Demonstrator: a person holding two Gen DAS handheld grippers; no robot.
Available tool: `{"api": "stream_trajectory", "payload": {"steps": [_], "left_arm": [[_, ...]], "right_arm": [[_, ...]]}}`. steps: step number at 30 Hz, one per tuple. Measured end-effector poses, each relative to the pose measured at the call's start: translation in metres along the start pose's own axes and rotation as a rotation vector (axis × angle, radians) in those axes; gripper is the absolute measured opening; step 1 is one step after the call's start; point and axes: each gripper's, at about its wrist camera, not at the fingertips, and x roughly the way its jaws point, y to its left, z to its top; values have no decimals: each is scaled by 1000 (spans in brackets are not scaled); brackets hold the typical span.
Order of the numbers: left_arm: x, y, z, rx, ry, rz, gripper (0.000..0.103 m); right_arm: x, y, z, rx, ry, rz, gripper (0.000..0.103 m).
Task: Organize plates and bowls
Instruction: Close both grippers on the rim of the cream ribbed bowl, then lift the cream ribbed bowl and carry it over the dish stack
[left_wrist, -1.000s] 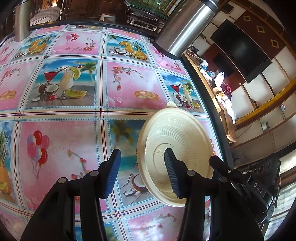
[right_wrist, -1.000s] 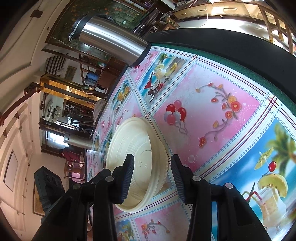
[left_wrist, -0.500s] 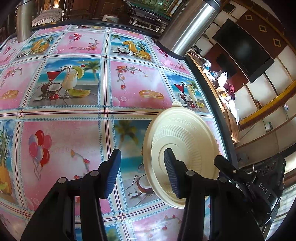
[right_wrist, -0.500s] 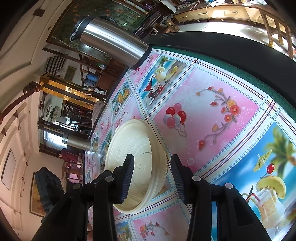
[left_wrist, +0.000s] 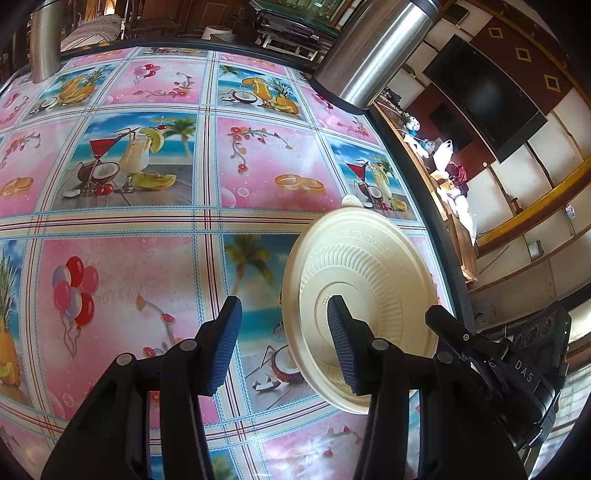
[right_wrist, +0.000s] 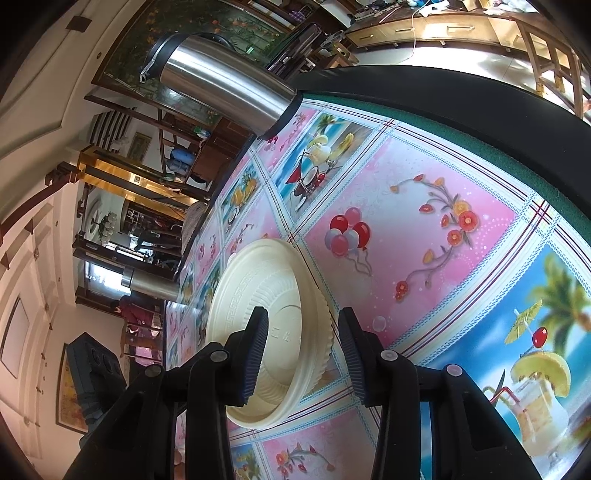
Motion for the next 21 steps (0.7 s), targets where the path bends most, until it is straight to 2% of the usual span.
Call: {"api": "stream_trajectory", "payload": {"steps": [3,5,11,16,21], "left_arm": [[0,0,-1,6,-8,18,43],[1,0,-2,6,-10,24,32],[1,-2,-3,25,-14,33,19],[0,-10,-6,65,-30,51,10],[0,-11,-6,71,-33,57,10]], "right_arm": [[1,-2,0,3,6,3,35],[2,-1,0,-1,9,0,26],[4,0,-1,-7,10,-14,12],[4,1,-2,-16,6,-16,12],[5,2,-2,-20,5,-18,11]]}}
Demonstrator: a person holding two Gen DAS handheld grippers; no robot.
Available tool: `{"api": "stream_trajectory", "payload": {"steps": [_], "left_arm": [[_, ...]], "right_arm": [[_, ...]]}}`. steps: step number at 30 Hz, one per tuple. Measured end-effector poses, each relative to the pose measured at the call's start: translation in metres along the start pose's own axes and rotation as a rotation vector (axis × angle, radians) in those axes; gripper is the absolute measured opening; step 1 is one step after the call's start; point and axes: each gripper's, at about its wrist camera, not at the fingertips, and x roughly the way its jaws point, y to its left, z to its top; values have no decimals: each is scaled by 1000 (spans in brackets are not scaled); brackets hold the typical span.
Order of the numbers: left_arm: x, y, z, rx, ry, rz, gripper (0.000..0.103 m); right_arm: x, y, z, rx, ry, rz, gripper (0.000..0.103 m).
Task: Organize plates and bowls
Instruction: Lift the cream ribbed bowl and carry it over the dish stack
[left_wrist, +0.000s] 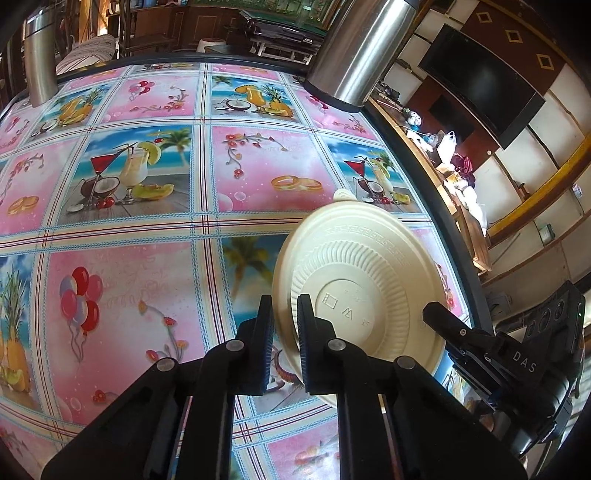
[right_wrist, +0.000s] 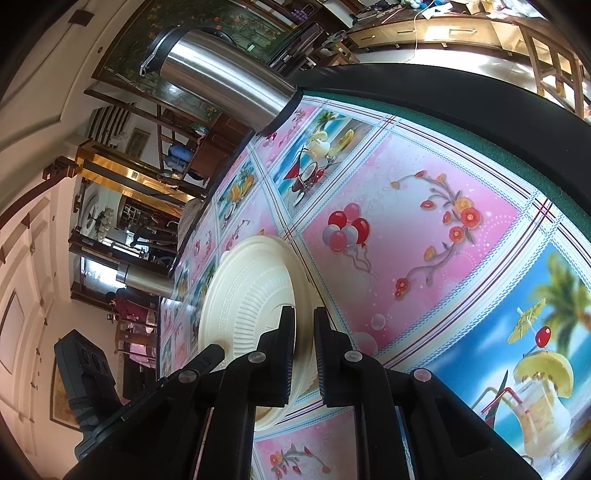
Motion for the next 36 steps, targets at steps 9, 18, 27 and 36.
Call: {"api": "stream_trajectory", "payload": {"steps": [9,18,27,36], "left_arm": [[-2,-2,-2,10,-8,15,10],[-5,3,-5,8,-8,22,10],[-18,20,-15,-18,-23,42,10],[-64,81,-55,-141,-65,59,11]], "right_arm": [[2,0,1,-6,-3,-5,11],[1,1,-1,-13,0,-1,11],[9,8,-8,-18,23,28,11],[34,34,-40,-47,123,101,11]]}}
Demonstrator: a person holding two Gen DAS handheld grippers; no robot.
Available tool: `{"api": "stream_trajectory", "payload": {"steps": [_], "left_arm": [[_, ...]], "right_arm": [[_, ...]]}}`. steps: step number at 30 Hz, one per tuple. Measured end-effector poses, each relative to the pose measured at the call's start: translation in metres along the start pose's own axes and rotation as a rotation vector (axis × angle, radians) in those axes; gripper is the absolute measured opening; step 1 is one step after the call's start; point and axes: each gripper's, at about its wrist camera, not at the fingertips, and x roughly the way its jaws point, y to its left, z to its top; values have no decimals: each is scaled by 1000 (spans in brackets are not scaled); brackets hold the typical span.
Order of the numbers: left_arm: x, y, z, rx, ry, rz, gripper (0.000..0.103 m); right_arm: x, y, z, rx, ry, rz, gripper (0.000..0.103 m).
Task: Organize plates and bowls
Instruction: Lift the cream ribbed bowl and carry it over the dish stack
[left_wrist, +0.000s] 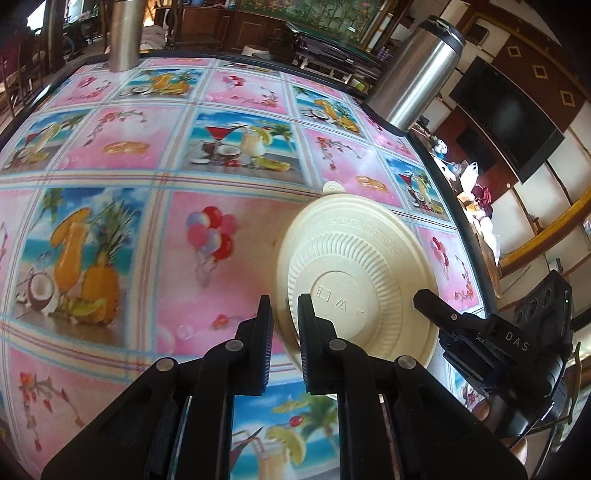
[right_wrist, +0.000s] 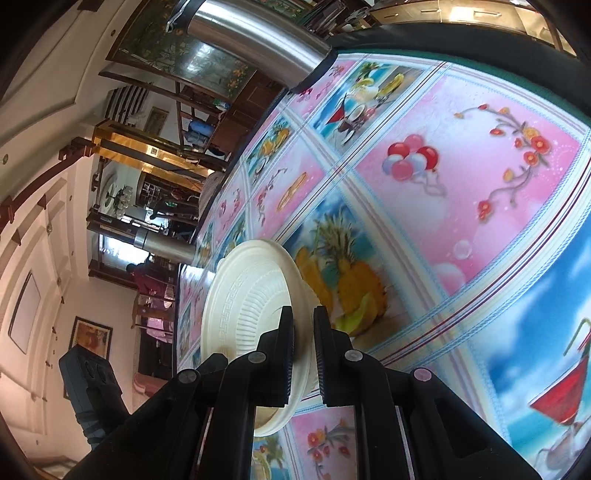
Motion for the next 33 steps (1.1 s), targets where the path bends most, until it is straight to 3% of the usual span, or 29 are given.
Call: {"api": "stream_trajectory", "payload": {"steps": [7,15,25,33], "left_arm": [[-43,60,-35,-67,-39,69,12],[-84,98,-73,-75,-60,141,13],[-127,118,-117,-84,-89,127,13],[-194,135,-126,-106,-218,112,13]], "right_arm": [[29,43,-48,-104,81,37,11],[47,74,-104,-149,157,81,11],[27,87,-158,-149,183,111,12],[1,135,-189,-224,168,168,13]]}}
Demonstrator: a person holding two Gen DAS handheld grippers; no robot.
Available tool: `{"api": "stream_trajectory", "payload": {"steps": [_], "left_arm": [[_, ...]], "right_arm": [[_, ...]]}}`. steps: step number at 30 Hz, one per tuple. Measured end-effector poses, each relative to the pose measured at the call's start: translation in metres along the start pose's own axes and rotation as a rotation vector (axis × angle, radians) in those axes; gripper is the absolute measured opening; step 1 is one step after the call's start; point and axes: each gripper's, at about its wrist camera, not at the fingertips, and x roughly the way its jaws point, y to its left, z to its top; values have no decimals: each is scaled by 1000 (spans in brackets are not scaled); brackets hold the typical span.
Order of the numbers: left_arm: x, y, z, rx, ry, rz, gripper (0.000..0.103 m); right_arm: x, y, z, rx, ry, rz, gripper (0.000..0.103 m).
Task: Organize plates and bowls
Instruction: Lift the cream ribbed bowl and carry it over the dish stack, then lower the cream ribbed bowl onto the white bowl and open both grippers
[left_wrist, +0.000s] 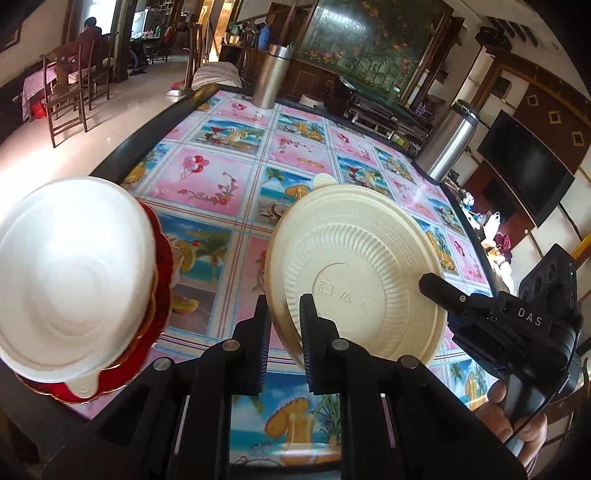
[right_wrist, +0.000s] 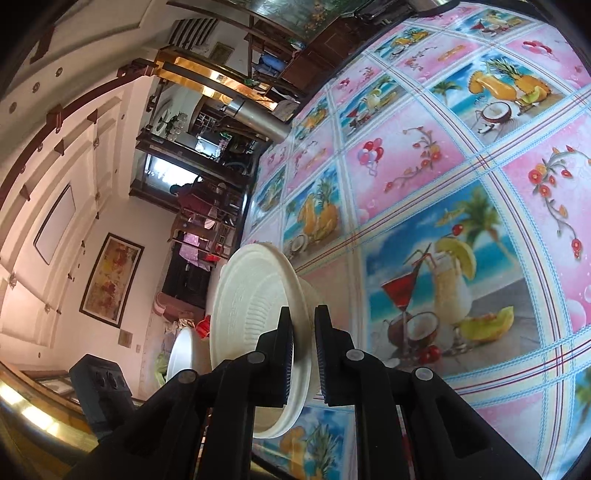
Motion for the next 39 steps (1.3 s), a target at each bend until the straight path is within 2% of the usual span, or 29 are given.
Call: {"api": "stream_trajectory", "payload": {"steps": [4,8,15,24,39], "left_arm": [[-35,22,7,-29,-72,17,13],[-67,49,16,-57,-140,66,13],[-85,93,22,-118,-159,137,13],[-77,118,21,-169,-139,171,13],[-61,122,10,-180,-105,210,13]], "right_arm": [[2,39,-5,-55,3,40,13],[19,82,-11,-114,28,90,12],[68,135,-27,-155,104,158,12],[115,149,-51,-165,190,153,12],[138,147,-58,-164,220,124,12]]}}
